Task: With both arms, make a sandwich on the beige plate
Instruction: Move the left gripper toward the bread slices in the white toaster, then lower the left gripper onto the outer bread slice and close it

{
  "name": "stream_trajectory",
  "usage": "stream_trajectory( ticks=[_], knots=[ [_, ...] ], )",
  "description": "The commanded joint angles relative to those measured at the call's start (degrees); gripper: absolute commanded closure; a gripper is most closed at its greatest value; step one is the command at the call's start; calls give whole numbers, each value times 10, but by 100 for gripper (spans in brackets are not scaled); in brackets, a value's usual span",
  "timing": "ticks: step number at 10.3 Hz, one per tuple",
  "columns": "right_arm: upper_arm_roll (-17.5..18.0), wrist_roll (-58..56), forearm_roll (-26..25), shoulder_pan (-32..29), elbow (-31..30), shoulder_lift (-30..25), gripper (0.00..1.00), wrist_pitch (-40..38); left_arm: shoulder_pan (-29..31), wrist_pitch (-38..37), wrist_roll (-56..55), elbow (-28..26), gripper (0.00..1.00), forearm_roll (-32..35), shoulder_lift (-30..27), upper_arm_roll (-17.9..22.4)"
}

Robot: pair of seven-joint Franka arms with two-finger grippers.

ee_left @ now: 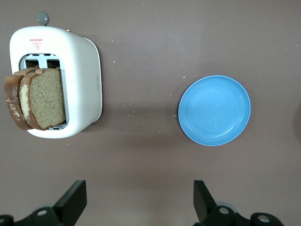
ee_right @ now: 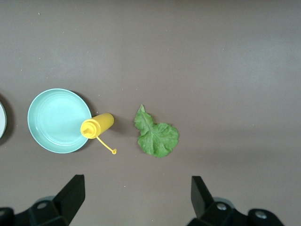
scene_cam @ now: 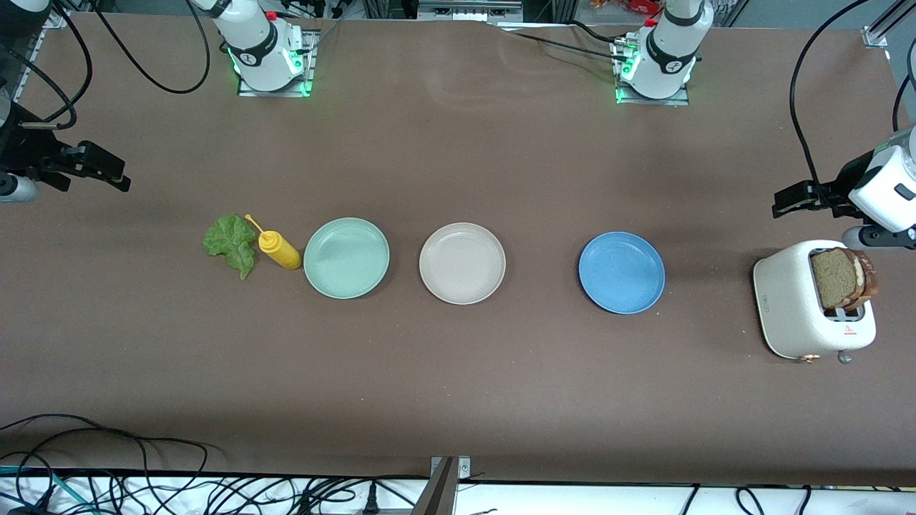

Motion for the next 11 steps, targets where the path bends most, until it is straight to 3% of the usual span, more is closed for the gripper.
stream_trajectory(
  ticks=[1,3,5,7,11],
  knots=[
    [-3,2,6,2,7,1,0,-8,3,-1,6,8,0,14,2,-3],
    [-3,2,6,2,7,1,0,-8,9,0,6,9,0,17,4,-2],
    [-3,2,6,2,7,1,0,-8,47,13,13,13,0,15,27,-3],
    [-3,2,6,2,7,1,0,-8,87,36,88,20,0,15,57,-3],
    [-3,2,6,2,7,1,0,-8,118,93,102,25,0,17,117,-2]
  ],
)
